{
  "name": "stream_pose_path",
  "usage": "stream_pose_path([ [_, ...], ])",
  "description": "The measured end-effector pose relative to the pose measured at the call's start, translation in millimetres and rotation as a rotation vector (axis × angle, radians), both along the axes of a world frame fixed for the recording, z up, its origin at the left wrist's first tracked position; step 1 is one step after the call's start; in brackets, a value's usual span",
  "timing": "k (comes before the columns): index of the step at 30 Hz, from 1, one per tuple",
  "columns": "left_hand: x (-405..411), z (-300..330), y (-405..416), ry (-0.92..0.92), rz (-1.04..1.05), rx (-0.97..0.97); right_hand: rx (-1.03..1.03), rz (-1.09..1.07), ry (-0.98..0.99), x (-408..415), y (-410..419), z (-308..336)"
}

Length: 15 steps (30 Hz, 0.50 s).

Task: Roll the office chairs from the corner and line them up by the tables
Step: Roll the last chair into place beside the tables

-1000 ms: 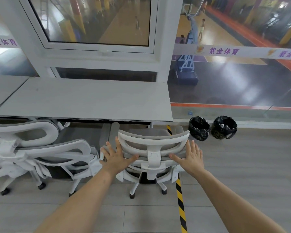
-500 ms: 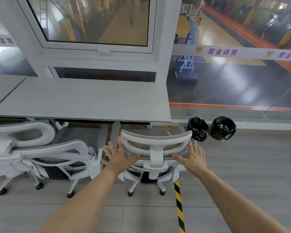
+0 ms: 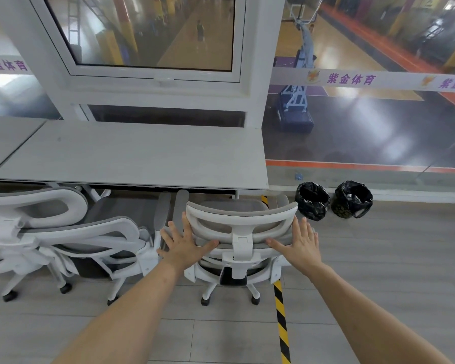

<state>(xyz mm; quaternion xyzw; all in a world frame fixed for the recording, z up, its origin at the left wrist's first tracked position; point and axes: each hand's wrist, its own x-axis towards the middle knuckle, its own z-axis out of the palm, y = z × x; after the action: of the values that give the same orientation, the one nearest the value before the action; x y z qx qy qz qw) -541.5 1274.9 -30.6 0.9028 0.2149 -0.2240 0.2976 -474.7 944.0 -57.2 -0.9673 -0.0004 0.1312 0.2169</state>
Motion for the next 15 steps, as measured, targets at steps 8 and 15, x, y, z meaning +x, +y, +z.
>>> stream_pose_path([
  [8, 2, -1, 3, 0.0, 0.004, 0.04, -0.021, -0.002, -0.012, -2, 5, 2],
  [15, -3, -3, 2, -0.049, -0.032, 0.17, -0.01, -0.056, -0.002, -8, 13, 6],
])
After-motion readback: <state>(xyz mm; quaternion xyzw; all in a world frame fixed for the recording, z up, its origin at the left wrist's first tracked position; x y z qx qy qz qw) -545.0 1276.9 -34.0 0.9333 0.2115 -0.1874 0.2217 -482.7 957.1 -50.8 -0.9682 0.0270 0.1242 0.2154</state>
